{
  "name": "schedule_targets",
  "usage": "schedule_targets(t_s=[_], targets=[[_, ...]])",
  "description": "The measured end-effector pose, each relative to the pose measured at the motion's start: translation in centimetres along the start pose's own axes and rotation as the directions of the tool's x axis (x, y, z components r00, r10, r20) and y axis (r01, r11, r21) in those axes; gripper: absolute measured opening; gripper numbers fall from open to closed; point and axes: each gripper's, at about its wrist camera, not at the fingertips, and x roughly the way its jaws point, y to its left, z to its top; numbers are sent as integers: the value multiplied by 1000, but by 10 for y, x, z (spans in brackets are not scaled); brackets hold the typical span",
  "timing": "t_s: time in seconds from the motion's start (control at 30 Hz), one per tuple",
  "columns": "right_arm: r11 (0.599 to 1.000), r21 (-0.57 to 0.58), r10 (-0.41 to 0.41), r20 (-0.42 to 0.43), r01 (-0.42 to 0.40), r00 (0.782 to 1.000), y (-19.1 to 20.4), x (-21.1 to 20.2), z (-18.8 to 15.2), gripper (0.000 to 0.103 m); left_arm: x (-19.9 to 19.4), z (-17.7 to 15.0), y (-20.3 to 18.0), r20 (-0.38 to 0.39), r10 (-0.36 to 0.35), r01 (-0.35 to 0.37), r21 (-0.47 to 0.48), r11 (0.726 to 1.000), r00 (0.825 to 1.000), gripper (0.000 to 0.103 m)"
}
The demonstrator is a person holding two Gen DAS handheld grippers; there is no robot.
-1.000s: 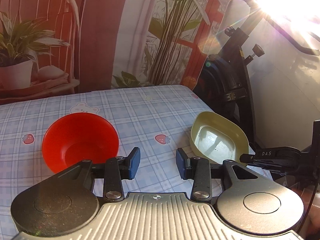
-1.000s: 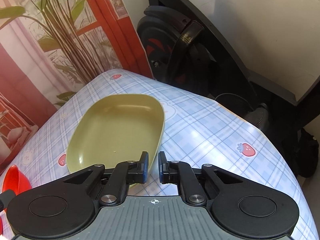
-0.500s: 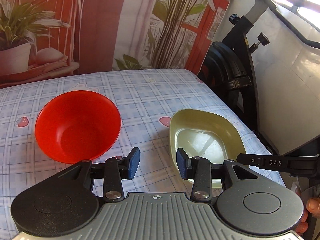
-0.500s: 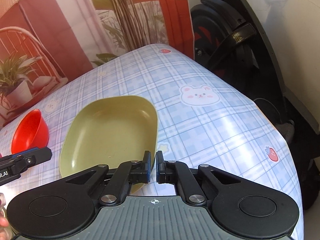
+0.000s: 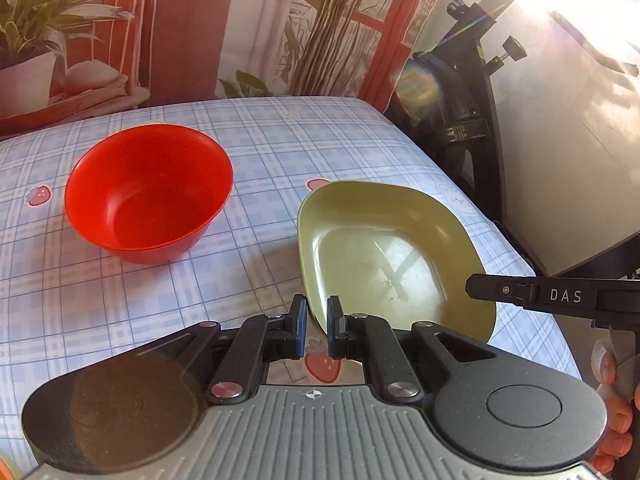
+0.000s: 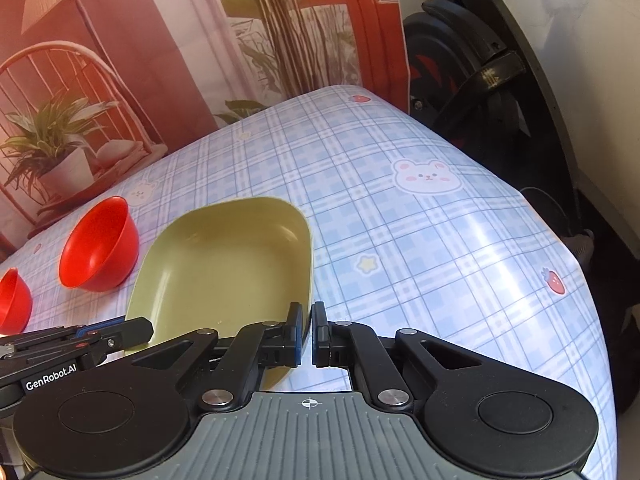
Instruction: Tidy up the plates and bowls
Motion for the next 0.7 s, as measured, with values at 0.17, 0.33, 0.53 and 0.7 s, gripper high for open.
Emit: schedule_targets(t_s=[0.17, 0.33, 0.53, 0.7], targets=[[998, -35, 50, 21, -49, 999, 29, -29, -13, 4, -48, -18, 11, 48, 13, -12, -9, 1000, 999, 12], [990, -94, 112, 28, -109, 993, 74, -48, -30, 4, -95, -42, 35, 75, 57, -53, -58, 997, 996, 13], [965, -174, 204, 11, -199, 979, 144, -59, -53, 5, -158, -63, 83, 123, 127, -114, -110, 987, 984, 13], [943, -187, 281, 12, -274, 960, 210, -61, -76, 5, -205, -85, 127, 133, 186, -164, -163, 973, 973, 14]])
